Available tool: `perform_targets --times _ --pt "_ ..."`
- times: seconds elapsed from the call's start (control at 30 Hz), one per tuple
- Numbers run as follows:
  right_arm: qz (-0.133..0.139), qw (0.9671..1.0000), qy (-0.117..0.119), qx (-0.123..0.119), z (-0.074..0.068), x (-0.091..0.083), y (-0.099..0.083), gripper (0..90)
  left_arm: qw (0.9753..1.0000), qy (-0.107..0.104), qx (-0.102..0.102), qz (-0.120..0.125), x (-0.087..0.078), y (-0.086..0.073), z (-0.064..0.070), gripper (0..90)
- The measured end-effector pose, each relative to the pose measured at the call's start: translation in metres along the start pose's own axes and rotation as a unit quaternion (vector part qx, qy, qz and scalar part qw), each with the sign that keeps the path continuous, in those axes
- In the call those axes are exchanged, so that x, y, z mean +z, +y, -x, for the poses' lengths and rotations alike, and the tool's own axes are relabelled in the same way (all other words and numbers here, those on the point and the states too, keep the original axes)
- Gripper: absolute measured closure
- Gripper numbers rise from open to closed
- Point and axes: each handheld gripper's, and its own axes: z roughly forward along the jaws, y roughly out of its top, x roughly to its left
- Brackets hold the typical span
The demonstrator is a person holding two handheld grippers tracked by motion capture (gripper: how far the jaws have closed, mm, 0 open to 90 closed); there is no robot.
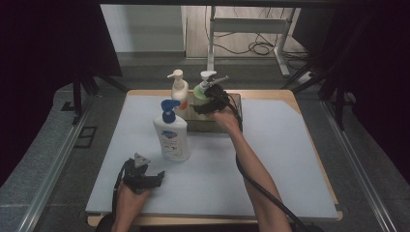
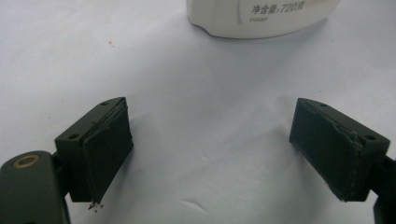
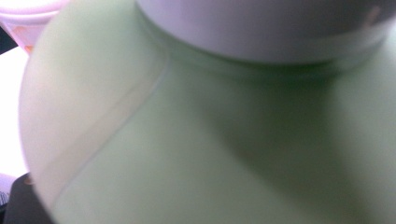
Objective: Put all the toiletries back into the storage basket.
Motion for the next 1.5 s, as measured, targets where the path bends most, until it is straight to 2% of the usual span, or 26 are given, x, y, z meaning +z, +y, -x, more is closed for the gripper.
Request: perform_targets --times 0.17,0.33,0.43,0.63,0.8,0.87,1.0,1.1,1.37,1.5 --pt "0.008 1.0000 0.004 -0.003 0.001 0.001 -0.001 10.6 1.0000 0.000 0.001 0.000 0.000 0.000 0.000 12.3" --pt "0.017 0.9996 0.024 -0.006 0.003 0.001 -0.003 3.4 1.0000 0.000 0.003 -0.001 0.000 0.000 0.000 12.3" --pt "0.021 0.9995 0.021 -0.008 0.004 -0.003 -0.004 0.0 1.0000 0.000 0.003 -0.001 0.000 0.000 0.000 12.3" --pt "0.019 0.9993 0.023 -0.020 0.006 -0.014 -0.010 0.0 1.0000 0.000 0.003 -0.001 0.000 0.000 0.000 12.3" --pt "0.019 0.9994 0.024 -0.016 0.010 -0.023 -0.020 0.7 1.0000 0.000 0.003 -0.001 0.000 0.000 0.000 12.3" --pt "0.014 0.9995 0.024 -0.014 0.012 -0.026 -0.025 4.1 1.0000 0.001 0.003 -0.001 0.000 0.000 0.000 12.3" --pt "0.010 0.9995 0.030 0.005 0.018 -0.031 -0.035 10.6 1.0000 0.001 0.003 -0.001 0.000 0.000 0.000 12.3" --pt "0.005 0.9997 0.022 0.009 0.022 -0.033 -0.041 16.7 1.0000 0.000 0.003 -0.001 0.000 0.000 0.000 12.3" --pt "-0.019 0.9998 -0.004 0.011 0.030 -0.039 -0.055 53.1 1.0000 0.001 0.001 0.001 0.000 0.000 0.000 12.3" --pt "-0.026 0.9986 -0.002 0.046 0.036 -0.035 -0.060 75.0 1.0000 0.001 0.001 0.001 0.000 0.000 0.000 12.3"
